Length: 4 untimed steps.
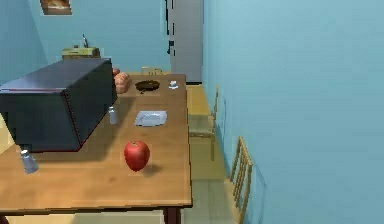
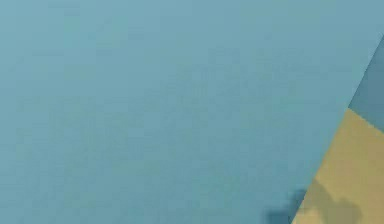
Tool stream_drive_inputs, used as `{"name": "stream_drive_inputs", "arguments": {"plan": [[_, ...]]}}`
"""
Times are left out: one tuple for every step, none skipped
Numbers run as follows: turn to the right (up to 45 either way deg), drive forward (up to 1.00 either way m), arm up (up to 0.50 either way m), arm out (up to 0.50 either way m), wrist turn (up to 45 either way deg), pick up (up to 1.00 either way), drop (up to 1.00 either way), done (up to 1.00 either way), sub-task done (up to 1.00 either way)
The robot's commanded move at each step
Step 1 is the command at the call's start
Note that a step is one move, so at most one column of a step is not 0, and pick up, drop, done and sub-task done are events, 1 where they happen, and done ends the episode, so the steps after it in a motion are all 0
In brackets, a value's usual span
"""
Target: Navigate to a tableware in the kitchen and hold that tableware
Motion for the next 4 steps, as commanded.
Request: {"name": "stream_drive_inputs", "arguments": {"plan": [[0.0,0.35,0.0,0.0,0.0,0.0,0.0,0.0,0.0],[-45.0,0.0,0.0,0.0,0.0,0.0,0.0,0.0,0.0],[-45.0,0.0,0.0,0.0,0.0,0.0,0.0,0.0,0.0],[-15.0,0.0,0.0,0.0,0.0,0.0,0.0,0.0,0.0]]}}
